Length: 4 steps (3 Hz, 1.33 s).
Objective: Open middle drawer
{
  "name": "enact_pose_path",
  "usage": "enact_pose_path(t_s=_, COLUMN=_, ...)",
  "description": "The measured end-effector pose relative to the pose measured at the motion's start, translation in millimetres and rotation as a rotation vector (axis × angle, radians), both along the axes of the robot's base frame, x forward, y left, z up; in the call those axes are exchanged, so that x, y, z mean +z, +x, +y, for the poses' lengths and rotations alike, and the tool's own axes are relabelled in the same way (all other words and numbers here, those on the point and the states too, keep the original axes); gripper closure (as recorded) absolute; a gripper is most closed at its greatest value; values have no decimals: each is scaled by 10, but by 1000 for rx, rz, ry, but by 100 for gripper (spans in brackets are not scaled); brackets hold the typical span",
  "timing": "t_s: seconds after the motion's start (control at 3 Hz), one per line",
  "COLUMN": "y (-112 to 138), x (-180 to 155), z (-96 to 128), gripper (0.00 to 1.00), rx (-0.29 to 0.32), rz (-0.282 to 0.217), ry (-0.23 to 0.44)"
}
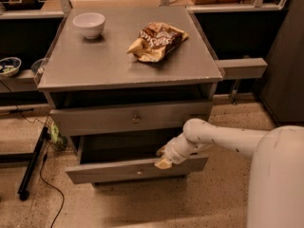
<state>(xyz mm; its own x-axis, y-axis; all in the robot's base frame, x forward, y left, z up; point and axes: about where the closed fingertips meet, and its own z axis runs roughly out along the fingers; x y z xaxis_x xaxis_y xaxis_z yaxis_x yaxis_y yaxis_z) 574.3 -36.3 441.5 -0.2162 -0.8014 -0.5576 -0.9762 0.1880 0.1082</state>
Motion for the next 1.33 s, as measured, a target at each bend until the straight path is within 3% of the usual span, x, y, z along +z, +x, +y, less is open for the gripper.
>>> enact_pose_path(t_s=1.33, y=3, x=-21, z=-41, gripper=100, rx=-9, rz=28, ry=5)
